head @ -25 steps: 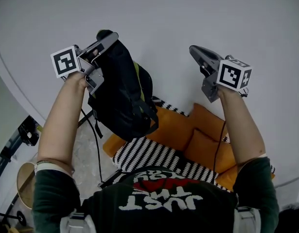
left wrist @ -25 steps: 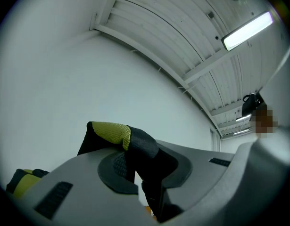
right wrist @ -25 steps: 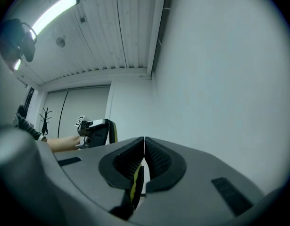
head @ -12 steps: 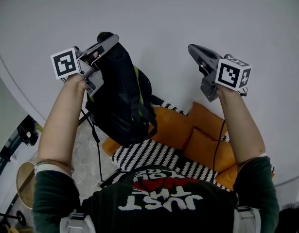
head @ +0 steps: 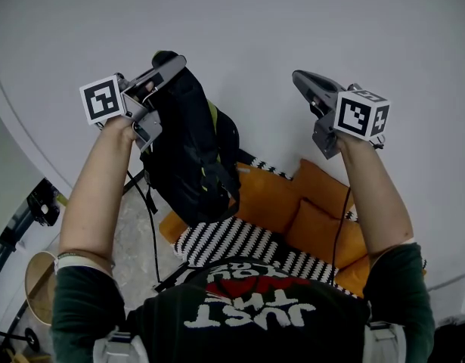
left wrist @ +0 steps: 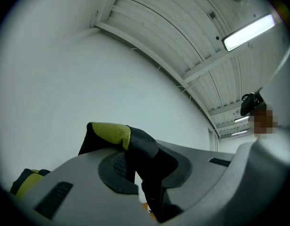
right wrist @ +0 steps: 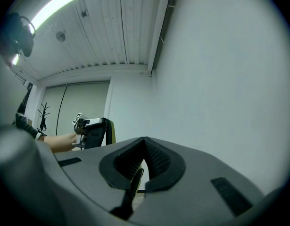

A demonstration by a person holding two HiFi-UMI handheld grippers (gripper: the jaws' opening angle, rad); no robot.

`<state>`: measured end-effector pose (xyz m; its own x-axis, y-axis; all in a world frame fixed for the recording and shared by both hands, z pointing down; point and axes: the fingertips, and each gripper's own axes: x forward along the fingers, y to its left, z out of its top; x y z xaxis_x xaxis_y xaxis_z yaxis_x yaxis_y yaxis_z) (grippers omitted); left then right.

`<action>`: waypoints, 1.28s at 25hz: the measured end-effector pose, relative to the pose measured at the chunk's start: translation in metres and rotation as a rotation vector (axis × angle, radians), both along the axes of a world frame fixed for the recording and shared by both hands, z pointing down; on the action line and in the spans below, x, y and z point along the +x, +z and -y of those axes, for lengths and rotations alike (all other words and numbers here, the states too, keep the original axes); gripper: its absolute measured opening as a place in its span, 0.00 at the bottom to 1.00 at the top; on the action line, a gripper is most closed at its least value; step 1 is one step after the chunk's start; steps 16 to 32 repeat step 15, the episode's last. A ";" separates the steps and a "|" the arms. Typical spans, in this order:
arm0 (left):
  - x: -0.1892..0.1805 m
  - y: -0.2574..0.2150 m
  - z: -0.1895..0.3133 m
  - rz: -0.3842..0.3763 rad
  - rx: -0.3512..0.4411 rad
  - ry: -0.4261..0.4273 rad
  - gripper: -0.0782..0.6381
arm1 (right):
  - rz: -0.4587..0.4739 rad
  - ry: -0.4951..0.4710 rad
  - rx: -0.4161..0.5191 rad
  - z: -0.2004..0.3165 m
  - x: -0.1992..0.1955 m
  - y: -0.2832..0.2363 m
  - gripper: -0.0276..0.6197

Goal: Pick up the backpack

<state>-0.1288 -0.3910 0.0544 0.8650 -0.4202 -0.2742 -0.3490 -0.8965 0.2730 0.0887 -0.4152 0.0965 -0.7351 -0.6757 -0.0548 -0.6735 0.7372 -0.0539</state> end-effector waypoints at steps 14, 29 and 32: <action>0.000 0.003 0.003 0.007 -0.010 -0.005 0.20 | -0.015 0.001 0.000 0.000 -0.001 -0.001 0.09; 0.000 0.003 0.003 0.010 -0.011 -0.004 0.20 | -0.015 0.002 -0.001 0.000 -0.001 -0.002 0.09; 0.000 0.003 0.003 0.010 -0.011 -0.004 0.20 | -0.015 0.002 -0.001 0.000 -0.001 -0.002 0.09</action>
